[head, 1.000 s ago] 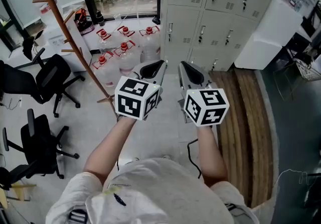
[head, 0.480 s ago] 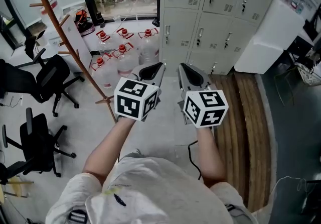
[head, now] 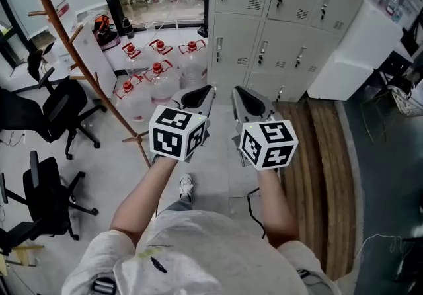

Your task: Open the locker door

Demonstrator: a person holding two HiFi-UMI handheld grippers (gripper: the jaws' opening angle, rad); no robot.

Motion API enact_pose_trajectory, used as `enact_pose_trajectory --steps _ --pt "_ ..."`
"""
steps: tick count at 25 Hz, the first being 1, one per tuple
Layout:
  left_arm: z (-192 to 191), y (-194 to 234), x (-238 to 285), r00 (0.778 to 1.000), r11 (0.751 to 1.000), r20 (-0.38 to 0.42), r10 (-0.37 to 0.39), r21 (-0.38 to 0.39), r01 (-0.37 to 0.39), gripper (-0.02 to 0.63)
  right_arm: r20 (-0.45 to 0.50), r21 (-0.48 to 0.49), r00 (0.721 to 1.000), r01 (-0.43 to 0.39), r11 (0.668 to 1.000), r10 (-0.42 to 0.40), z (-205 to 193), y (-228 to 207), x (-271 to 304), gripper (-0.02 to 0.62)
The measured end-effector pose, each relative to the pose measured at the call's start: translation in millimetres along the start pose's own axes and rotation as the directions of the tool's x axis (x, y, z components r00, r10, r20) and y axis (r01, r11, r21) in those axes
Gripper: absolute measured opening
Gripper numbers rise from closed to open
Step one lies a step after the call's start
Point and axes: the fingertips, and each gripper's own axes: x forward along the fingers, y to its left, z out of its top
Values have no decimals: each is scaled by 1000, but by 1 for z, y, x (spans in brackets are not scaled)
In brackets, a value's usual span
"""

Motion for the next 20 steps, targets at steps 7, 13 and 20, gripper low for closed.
enact_pose_trajectory --steps 7,13,20 --pt "4 44 44 999 999 0 -37 -24 37 6 -24 -9 999 31 999 -31 1 -19 55 4" --pt "17 84 76 997 996 1 -80 -31 80 6 -33 -16 997 66 998 -66 13 -30 105 5" --pt "31 131 104 992 992 14 -124 -31 124 6 -34 -28 994 104 994 -105 26 -38 160 5"
